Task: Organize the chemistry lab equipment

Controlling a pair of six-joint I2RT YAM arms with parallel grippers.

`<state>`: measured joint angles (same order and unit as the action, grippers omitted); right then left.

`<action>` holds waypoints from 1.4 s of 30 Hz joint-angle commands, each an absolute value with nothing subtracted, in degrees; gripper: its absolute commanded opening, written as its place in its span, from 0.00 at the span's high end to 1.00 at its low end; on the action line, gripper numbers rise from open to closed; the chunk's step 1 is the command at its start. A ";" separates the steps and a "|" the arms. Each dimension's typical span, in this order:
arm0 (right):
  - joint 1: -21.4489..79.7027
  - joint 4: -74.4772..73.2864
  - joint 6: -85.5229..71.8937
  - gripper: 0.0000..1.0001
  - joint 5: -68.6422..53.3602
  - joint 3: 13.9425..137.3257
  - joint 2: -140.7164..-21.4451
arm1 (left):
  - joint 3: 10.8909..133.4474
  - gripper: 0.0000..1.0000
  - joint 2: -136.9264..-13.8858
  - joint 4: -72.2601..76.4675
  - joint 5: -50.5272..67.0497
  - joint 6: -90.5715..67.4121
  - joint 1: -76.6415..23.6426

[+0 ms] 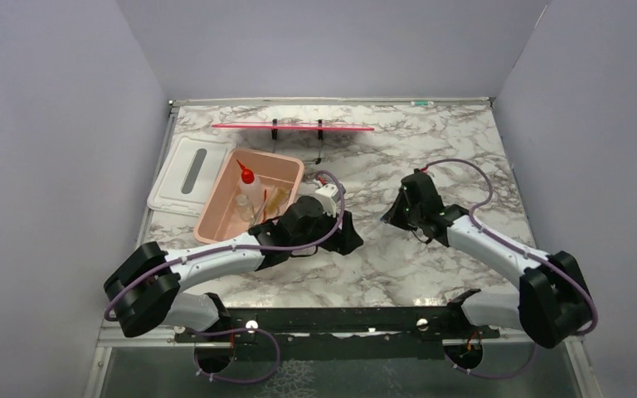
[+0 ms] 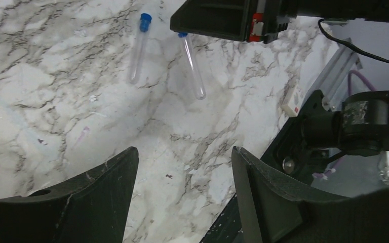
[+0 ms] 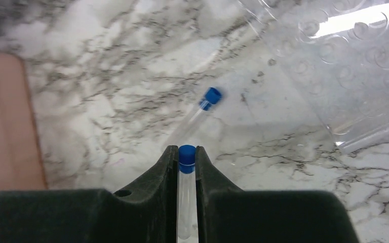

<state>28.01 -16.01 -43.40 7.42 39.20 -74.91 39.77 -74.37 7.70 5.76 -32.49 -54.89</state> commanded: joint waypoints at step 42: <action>27.95 -31.15 -31.23 0.56 -24.23 51.75 -52.92 | 41.85 0.94 -72.72 21.94 20.54 -13.37 -55.99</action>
